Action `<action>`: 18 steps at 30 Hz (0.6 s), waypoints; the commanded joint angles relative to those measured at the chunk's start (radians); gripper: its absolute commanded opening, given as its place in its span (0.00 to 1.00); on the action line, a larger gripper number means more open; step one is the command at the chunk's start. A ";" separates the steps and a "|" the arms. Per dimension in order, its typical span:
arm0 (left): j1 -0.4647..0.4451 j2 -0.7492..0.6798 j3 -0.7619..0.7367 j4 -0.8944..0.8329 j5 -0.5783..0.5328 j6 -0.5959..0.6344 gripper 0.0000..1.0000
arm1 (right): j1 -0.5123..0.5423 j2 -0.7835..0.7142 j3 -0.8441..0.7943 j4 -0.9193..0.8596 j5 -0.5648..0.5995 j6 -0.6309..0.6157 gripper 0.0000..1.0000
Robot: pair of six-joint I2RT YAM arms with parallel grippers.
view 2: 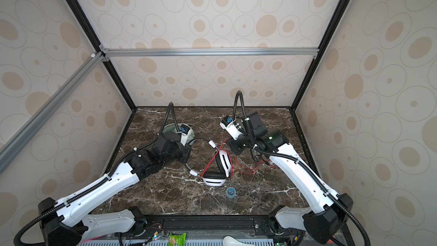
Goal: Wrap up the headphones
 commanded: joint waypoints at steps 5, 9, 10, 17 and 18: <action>-0.010 -0.038 0.067 0.052 0.071 0.000 0.00 | -0.067 0.004 -0.057 0.079 -0.078 0.063 0.15; -0.010 -0.037 0.089 0.058 0.083 -0.010 0.00 | -0.104 0.002 -0.094 0.121 -0.118 0.107 0.18; -0.011 -0.039 0.095 0.065 0.087 -0.012 0.00 | -0.117 0.002 -0.107 0.137 -0.139 0.124 0.19; -0.010 -0.040 0.159 0.093 0.092 -0.034 0.00 | -0.152 -0.015 -0.170 0.215 -0.217 0.166 0.28; -0.010 -0.039 0.167 0.097 0.094 -0.037 0.00 | -0.153 -0.018 -0.177 0.223 -0.221 0.167 0.29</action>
